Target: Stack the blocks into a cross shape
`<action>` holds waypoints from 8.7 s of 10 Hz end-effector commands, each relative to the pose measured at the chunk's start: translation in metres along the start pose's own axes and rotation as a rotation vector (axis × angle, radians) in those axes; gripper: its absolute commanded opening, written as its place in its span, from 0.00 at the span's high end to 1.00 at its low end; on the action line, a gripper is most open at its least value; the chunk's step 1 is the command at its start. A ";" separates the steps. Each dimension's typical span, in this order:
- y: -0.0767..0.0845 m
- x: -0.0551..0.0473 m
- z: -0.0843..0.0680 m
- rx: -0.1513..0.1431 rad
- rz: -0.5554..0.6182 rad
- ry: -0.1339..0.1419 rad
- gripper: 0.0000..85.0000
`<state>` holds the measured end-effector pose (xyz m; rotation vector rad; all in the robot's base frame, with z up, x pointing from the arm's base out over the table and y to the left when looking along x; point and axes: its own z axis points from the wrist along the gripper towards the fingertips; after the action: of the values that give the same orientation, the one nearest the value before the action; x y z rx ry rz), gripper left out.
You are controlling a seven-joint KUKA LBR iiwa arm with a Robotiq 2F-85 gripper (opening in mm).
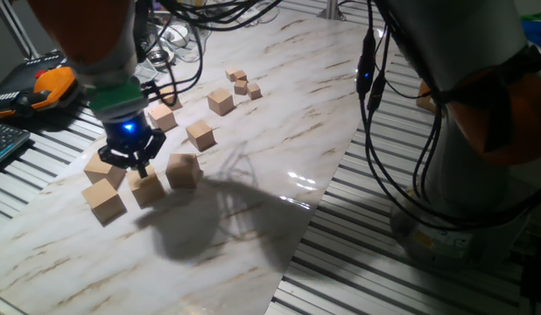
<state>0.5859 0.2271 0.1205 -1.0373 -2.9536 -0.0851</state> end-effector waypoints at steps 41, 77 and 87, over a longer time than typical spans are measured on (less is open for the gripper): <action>0.084 -0.012 0.029 -0.010 -0.283 -0.111 0.00; 0.086 -0.032 0.064 0.009 -0.379 -0.102 0.40; 0.082 -0.015 0.021 0.030 0.009 -0.033 1.00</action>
<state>0.6481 0.2819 0.1039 -0.8303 -3.0421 -0.0238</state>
